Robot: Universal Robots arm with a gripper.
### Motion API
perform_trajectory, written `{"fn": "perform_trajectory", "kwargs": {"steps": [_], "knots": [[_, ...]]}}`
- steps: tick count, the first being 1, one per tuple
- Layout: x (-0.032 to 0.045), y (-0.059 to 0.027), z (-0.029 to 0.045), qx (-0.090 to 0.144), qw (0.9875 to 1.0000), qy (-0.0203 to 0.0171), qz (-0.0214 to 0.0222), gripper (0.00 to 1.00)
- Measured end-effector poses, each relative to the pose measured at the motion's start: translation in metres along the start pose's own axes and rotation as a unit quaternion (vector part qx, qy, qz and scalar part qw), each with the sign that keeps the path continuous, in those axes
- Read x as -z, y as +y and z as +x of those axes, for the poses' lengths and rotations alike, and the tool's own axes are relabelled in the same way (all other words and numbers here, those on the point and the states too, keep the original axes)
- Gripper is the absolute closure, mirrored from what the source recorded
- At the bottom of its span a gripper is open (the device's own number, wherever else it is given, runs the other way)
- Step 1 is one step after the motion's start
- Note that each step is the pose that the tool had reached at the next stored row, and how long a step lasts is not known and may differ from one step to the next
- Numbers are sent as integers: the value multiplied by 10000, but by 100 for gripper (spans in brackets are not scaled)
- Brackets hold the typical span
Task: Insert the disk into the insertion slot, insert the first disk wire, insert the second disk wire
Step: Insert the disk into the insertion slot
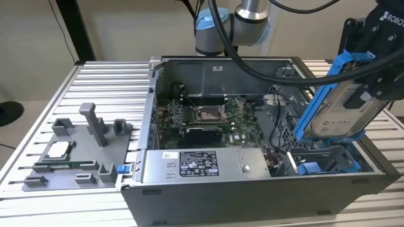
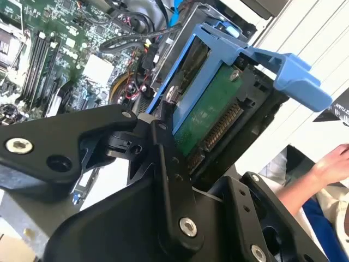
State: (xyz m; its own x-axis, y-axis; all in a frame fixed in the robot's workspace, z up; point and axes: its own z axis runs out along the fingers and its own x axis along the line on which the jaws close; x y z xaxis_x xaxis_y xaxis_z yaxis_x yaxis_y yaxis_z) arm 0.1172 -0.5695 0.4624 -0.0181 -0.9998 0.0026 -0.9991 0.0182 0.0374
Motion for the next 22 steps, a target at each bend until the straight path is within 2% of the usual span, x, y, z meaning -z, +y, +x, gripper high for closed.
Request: {"fn": "perform_trajectory", "kwargs": {"steps": [22], "knots": [[-56,-48,45,0,10000,0,0,100]]}}
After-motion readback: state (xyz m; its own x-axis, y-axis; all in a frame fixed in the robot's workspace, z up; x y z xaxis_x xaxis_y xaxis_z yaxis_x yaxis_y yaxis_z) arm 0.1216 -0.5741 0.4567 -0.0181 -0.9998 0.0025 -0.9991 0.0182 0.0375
